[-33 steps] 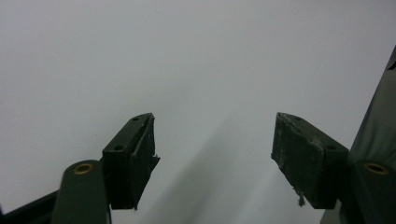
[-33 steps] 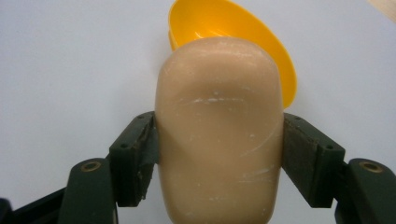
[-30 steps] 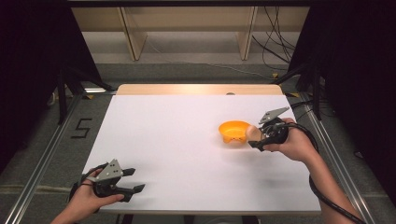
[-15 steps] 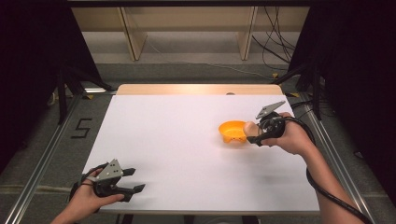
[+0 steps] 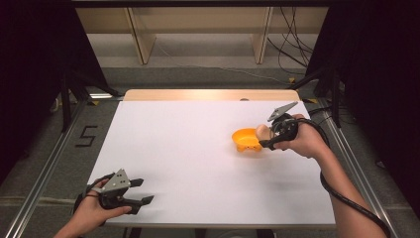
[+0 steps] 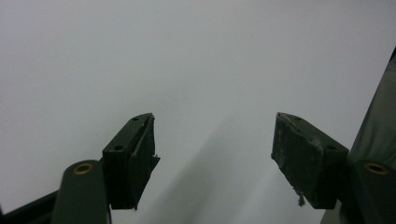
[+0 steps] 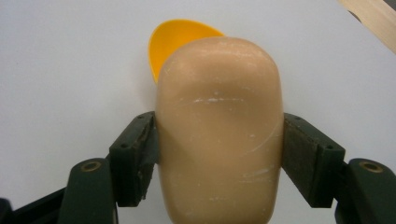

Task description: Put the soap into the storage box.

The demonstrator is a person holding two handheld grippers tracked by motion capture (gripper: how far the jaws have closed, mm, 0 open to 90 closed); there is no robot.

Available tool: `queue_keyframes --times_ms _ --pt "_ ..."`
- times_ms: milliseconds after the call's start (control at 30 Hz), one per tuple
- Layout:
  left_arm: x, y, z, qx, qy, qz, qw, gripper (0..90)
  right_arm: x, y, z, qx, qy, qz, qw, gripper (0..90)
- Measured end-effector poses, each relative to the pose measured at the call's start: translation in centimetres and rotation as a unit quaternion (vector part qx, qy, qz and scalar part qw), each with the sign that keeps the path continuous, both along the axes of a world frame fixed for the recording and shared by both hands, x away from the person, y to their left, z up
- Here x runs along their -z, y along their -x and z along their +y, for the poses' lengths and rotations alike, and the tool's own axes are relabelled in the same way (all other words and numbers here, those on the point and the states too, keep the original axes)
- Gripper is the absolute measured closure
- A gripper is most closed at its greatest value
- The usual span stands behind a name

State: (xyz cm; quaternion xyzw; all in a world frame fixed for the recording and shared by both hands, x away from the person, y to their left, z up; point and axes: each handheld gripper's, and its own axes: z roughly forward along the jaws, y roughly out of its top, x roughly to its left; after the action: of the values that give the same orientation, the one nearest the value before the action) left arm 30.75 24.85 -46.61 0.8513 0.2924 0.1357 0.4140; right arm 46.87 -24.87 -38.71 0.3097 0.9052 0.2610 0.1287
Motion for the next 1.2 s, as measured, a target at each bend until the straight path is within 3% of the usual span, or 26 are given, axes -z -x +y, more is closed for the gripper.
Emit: queue_keyframes --times_ms 33,67,133,300,333,500,533,867,933,967,1000,1133,1167,1200 --pt "0.0 0.1 -0.1 -0.006 0.007 0.009 0.9999 29.9 0.0 0.1 0.2 0.008 -0.002 0.007 0.9999 33.3" --pt "0.0 0.0 0.0 0.0 0.001 0.001 1.0 29.9 0.1 -0.2 0.2 -0.005 0.001 -0.003 1.0 33.3" --pt "0.0 0.0 0.0 0.0 0.0 -0.001 1.0 29.9 0.0 -0.4 0.2 -0.006 0.005 0.001 1.0 33.3" --pt "0.1 0.1 -0.1 -0.004 0.006 0.009 0.9999 29.9 0.1 -0.9 0.6 -0.009 0.005 -0.008 0.9999 33.3" --pt "0.1 0.1 -0.1 -0.005 0.006 0.009 0.9999 29.9 -0.1 -1.1 0.6 -0.019 0.008 -0.001 0.9998 33.3" --pt "0.1 0.1 -0.2 -0.01 0.012 0.009 0.9998 29.9 0.1 -1.6 1.0 -0.019 0.018 0.007 0.9996 33.3" --pt "0.0 0.0 -0.1 -0.004 0.007 0.001 1.0 30.0 0.1 -1.8 1.0 -0.022 0.017 0.002 0.9996 33.3" --pt "0.1 0.0 -0.1 -0.003 0.008 0.002 1.0 29.9 0.0 -2.3 1.4 -0.022 0.02 0.005 0.9996 33.3" --pt "0.1 0.1 -0.1 -0.009 0.011 0.009 0.9999 29.9 0.0 -2.5 1.3 -0.03 0.021 -0.004 0.9993 33.3" --pt "0.0 0.1 -0.1 -0.006 0.005 0.008 0.9999 29.9 0.0 -2.4 1.4 -0.02 0.019 0.008 0.9996 33.3" --pt "0.0 0.1 -0.1 -0.003 0.006 0.009 0.9999 29.9 0.0 -2.4 1.5 -0.016 0.02 0.005 0.9997 33.3" --pt "0.0 0.0 0.0 -0.004 -0.002 0.007 1.0 30.0 0.1 -2.7 1.6 -0.03 0.022 0.003 0.9993 33.3" --pt "0.1 0.1 -0.2 -0.005 0.01 0.01 0.9999 29.9 0.1 -2.7 1.6 -0.03 0.023 0.007 0.9993 33.3" --pt "0.1 0.1 -0.1 -0.004 0.006 0.009 0.9999 30.0 0.2 -2.8 1.7 -0.029 0.023 0.0 0.9993 33.3"
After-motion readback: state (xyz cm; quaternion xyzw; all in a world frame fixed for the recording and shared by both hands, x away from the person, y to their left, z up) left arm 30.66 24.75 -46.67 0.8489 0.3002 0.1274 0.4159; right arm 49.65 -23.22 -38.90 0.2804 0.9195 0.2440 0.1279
